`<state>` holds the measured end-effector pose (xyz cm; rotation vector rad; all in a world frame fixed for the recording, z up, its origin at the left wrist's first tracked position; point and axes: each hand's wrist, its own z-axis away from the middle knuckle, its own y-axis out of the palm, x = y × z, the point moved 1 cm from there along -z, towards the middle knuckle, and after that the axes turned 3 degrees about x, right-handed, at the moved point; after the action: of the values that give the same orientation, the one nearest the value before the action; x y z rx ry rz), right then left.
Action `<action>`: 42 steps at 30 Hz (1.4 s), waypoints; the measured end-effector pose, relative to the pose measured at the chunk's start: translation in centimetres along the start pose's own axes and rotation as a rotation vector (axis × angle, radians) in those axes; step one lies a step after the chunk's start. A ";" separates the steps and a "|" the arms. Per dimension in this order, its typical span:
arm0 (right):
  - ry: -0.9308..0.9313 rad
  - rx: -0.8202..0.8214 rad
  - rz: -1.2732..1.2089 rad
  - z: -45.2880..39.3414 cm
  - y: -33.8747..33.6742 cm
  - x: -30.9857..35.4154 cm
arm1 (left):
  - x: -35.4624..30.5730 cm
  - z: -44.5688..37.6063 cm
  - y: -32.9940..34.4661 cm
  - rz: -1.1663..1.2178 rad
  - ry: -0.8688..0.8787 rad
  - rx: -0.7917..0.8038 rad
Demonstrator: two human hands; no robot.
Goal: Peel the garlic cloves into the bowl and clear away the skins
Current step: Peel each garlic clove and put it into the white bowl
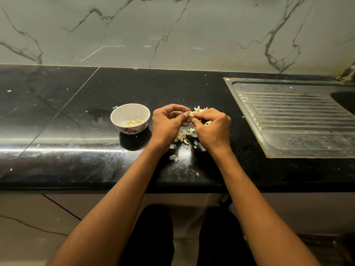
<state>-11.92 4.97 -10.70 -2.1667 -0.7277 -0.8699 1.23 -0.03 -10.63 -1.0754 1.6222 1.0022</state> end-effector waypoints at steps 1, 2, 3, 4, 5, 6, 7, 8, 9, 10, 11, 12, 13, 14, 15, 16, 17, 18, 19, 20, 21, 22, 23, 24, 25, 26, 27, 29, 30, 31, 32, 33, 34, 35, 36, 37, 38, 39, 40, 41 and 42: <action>-0.006 -0.002 0.017 0.0 0.0 0.0 | 0.0 0.0 0.0 -0.030 0.002 -0.006; -0.006 -0.004 0.038 0.0 0.0 0.0 | 0.0 0.1 0.1 -0.066 0.008 -0.011; -0.001 -0.005 0.062 0.1 0.0 0.0 | 0.0 0.1 0.1 -0.105 0.017 -0.014; 0.003 -0.006 0.087 0.1 0.0 0.1 | 0.1 0.1 0.2 -0.146 0.030 -0.014; 0.006 -0.007 0.110 0.1 -0.1 0.1 | 0.1 0.2 0.3 -0.189 0.047 -0.013; 0.010 -0.008 0.130 0.1 -0.1 0.2 | 0.2 0.2 0.5 -0.235 0.067 -0.013; 0.019 -0.009 0.145 0.2 -0.2 0.3 | 0.2 0.3 0.6 -0.280 0.087 -0.017; 0.030 -0.010 0.160 0.2 -0.2 0.4 | 0.3 0.3 0.6 -0.317 0.102 -0.020; 0.035 -0.012 0.174 0.2 -0.2 0.4 | 0.3 0.4 0.7 -0.342 0.110 -0.021; 0.031 -0.015 0.186 0.3 -0.2 0.5 | 0.2 0.5 0.7 -0.356 0.114 -0.019; 0.020 -0.019 0.192 0.3 -0.2 0.6 | 0.2 0.5 0.7 -0.366 0.114 -0.015; 0.007 -0.020 0.193 0.3 -0.3 0.6 | 0.1 0.6 0.7 -0.373 0.110 -0.010; -0.005 -0.017 0.195 0.2 -0.3 0.6 | 0.1 0.6 0.7 -0.372 0.100 -0.007; -0.013 -0.010 0.197 0.2 -0.2 0.5 | 0.1 0.5 0.6 -0.365 0.085 -0.007; -0.018 -0.001 0.198 0.2 -0.2 0.4 | 0.1 0.4 0.5 -0.354 0.068 -0.010; -0.019 0.009 0.200 0.1 -0.1 0.3 | 0.1 0.3 0.5 -0.344 0.048 -0.018; -0.022 0.017 0.201 0.1 0.0 0.3 | 0.1 0.3 0.5 -0.339 0.030 -0.027; -0.027 0.022 0.199 0.1 0.1 0.2 | 0.0 0.3 0.5 -0.338 0.015 -0.036; -0.034 0.023 0.193 0.0 0.2 0.2 | -0.1 0.3 0.5 -0.341 0.005 -0.046; -0.042 0.022 0.186 0.0 0.2 0.2 | -0.1 0.3 0.5 -0.342 -0.002 -0.055; -0.048 0.020 0.180 0.1 0.3 0.2 | -0.2 0.3 0.5 -0.344 -0.009 -0.065; -0.053 0.019 0.178 0.1 0.2 0.3 | -0.2 0.3 0.5 -0.347 -0.012 -0.074; -0.058 0.019 0.176 0.1 0.2 0.4 | -0.1 0.2 0.4 -0.352 -0.012 -0.082; -0.065 0.018 0.172 0.2 0.2 0.4 | 0.0 0.2 0.3 -0.355 -0.010 -0.088; -0.072 0.018 0.167 0.2 0.1 0.4 | 0.0 0.1 0.3 -0.352 -0.007 -0.092; -0.077 0.019 0.166 0.2 0.1 0.4 | 0.1 0.1 0.2 -0.337 -0.009 -0.095; -0.080 0.018 0.164 0.2 0.1 0.4 | 0.1 0.1 0.2 -0.312 -0.014 -0.096; -0.080 0.010 0.162 0.2 0.0 0.4 | 0.0 0.1 0.1 -0.257 -0.024 -0.091; -0.077 0.000 0.166 0.2 0.0 0.4 | 0.0 0.0 0.1 -0.231 -0.026 -0.088; -0.068 -0.010 0.171 0.2 -0.1 0.5 | 0.0 0.0 0.1 -0.206 -0.028 -0.086; -0.055 -0.019 0.174 0.1 -0.1 0.5 | -0.1 0.0 0.1 -0.179 -0.029 -0.083; -0.038 -0.025 0.173 0.1 -0.2 0.5 | -0.1 0.0 0.1 -0.159 -0.029 -0.082; -0.016 -0.025 0.168 0.1 -0.2 0.6 | -0.2 0.0 0.1 -0.149 -0.028 -0.080; 0.002 -0.021 0.161 0.1 -0.3 0.7 | -0.2 0.0 0.1 -0.144 -0.027 -0.079; 0.018 -0.013 0.154 0.1 -0.4 0.8 | -0.2 0.0 0.1 -0.141 -0.028 -0.077; 0.033 -0.005 0.151 0.2 -0.5 0.9 | -0.2 0.0 0.1 -0.136 -0.031 -0.072; 0.054 0.002 0.154 0.2 -0.6 1.0 | -0.2 0.0 0.1 -0.128 -0.038 -0.066; 0.074 0.008 0.163 0.2 -0.6 1.1 | -0.2 0.0 0.2 -0.119 -0.047 -0.060; 0.092 0.009 0.172 0.2 -0.6 1.2 | -0.2 0.0 0.2 -0.111 -0.056 -0.055; 0.107 0.009 0.179 0.1 -0.6 1.1 | -0.1 0.0 0.2 -0.107 -0.063 -0.052; 0.122 0.007 0.188 0.1 -0.6 1.1 | -0.1 0.0 0.2 -0.102 -0.067 -0.051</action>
<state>-11.62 5.62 -9.75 -2.1152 -0.4580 -0.8896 1.06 0.01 -10.47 -1.1347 1.4806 1.0060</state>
